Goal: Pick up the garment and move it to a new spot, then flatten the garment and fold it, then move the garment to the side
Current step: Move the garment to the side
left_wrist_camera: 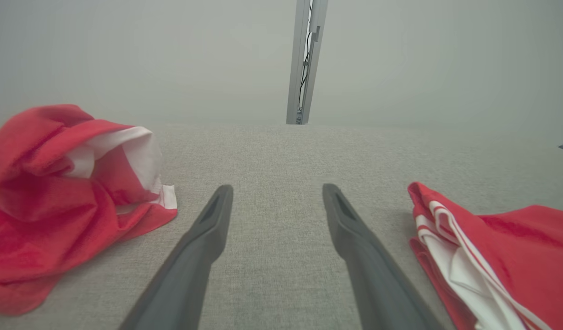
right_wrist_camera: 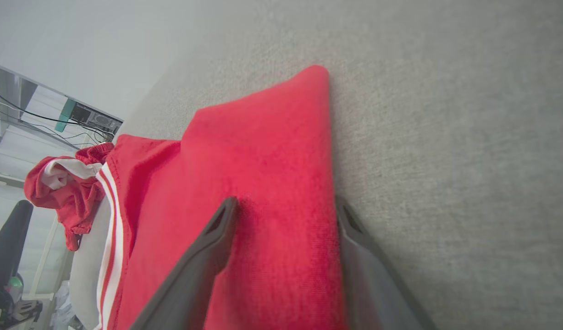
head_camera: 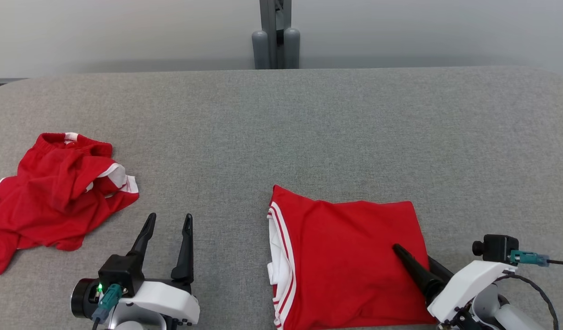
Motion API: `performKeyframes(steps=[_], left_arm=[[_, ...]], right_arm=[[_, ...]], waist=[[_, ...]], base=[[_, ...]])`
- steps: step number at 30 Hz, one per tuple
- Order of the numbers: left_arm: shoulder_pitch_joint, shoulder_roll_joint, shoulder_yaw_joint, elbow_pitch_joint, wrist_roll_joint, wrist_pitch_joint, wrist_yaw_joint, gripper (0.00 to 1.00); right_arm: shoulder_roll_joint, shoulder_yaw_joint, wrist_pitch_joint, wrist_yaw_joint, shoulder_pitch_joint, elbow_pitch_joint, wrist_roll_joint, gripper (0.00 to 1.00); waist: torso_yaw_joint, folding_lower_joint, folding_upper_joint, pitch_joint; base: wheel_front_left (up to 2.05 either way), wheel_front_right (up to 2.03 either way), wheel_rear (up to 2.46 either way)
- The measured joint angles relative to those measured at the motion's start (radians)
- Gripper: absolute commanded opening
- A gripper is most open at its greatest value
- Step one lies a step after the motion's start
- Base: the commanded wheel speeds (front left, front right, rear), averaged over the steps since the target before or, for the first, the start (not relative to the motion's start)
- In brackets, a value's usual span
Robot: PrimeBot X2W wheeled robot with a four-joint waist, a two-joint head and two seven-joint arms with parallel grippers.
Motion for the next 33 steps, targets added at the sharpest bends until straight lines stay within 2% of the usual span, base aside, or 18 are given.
performKeyframes(steps=[8, 9, 11, 15, 20, 24, 33], left_arm=[[-0.016, 0.001, -0.016, -0.008, 0.004, 0.0, -0.001, 1.0], [-0.016, 0.001, -0.022, -0.006, 0.012, 0.0, -0.002, 1.0], [-0.016, 0.0, -0.033, -0.003, 0.02, 0.0, -0.009, 1.0], [-0.051, 0.001, -0.06, -0.009, 0.021, 0.0, -0.009, 1.0], [-0.101, 0.0, -0.122, -0.008, 0.03, 0.0, -0.017, 1.0], [-0.147, 0.0, -0.183, -0.016, 0.03, 0.0, -0.022, 1.0], [-0.267, 0.0, -0.31, -0.046, 0.018, 0.0, -0.01, 1.0]], right_arm=[[-0.015, 0.077, 0.009, 0.001, -0.052, 0.0, 0.077, 1.0], [-0.018, 0.086, 0.007, 0.001, -0.061, 0.003, 0.087, 0.78], [-0.037, 0.115, 0.007, 0.003, -0.084, 0.017, 0.079, 0.0], [-0.112, 0.187, -0.004, 0.004, -0.152, 0.025, 0.04, 0.0], [-0.228, 0.226, -0.016, 0.004, -0.236, 0.034, 0.013, 0.0], [-0.304, 0.229, -0.023, 0.004, -0.268, 0.039, 0.052, 0.0], [-0.498, 0.236, -0.063, 0.004, -0.339, 0.089, 0.042, 0.0]], waist=[[0.024, 0.0, 0.0, 0.026], [0.024, 0.0, 0.0, 0.028], [0.022, 0.0, 0.0, 0.035], [0.014, 0.0, 0.0, 0.064], [0.003, 0.0, 0.0, 0.109], [-0.008, 0.0, -0.0001, 0.149], [-0.035, 0.0, 0.0, 0.256]], base=[[0.0, 0.0, 0.0], [0.0, 0.0, 0.0], [0.0, 0.0, 0.0], [0.0, 0.0, 0.0], [0.0, 0.0, 0.0], [0.0, 0.0, 0.0], [0.0, 0.0, 0.0]])
